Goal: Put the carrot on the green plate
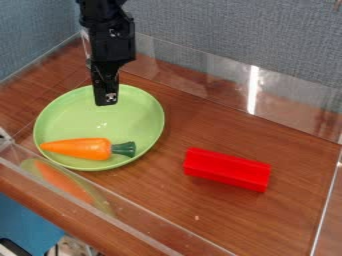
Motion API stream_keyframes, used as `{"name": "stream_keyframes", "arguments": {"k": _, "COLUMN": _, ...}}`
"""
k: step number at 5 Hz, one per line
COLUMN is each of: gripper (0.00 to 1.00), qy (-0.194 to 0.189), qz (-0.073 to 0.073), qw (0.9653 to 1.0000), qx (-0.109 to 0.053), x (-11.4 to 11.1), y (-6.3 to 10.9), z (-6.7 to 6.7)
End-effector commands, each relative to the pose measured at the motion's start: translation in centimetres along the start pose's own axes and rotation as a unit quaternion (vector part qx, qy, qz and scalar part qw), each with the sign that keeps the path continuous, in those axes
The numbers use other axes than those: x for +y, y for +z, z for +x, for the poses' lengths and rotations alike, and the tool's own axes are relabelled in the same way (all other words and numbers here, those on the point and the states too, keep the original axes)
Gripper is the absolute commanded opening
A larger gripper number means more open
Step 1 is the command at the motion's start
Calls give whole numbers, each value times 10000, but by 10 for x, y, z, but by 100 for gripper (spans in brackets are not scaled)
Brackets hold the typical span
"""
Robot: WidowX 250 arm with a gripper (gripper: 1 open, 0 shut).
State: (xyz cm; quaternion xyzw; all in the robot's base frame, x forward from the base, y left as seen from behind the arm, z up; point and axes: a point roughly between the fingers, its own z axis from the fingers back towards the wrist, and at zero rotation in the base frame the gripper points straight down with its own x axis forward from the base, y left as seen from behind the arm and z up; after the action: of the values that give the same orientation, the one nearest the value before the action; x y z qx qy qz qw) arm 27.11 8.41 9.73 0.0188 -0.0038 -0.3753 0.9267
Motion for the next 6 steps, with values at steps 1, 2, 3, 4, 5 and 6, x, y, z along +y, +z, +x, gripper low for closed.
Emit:
{"name": "stream_keyframes", "arguments": {"k": 1, "gripper": 100, "qy": 87, "qz": 76, "qw": 9999, "qx": -118, "x": 7, "y": 12, "z": 2}}
{"name": "stream_keyframes", "arguments": {"k": 2, "gripper": 100, "qy": 168, "qz": 7, "qw": 9998, "qx": -135, "x": 11, "y": 15, "z": 2}}
{"name": "stream_keyframes", "arguments": {"k": 3, "gripper": 100, "qy": 325, "qz": -30, "qw": 9994, "qx": -92, "x": 15, "y": 23, "z": 0}}
{"name": "stream_keyframes", "arguments": {"k": 4, "gripper": 100, "qy": 369, "qz": -31, "qw": 9993, "qx": -27, "x": 13, "y": 31, "z": -1}}
{"name": "stream_keyframes", "arguments": {"k": 5, "gripper": 100, "qy": 314, "qz": -24, "qw": 9995, "qx": 12, "x": 11, "y": 35, "z": 0}}
{"name": "stream_keyframes", "arguments": {"k": 6, "gripper": 100, "qy": 215, "qz": -2, "qw": 9998, "qx": 29, "x": 9, "y": 36, "z": 3}}
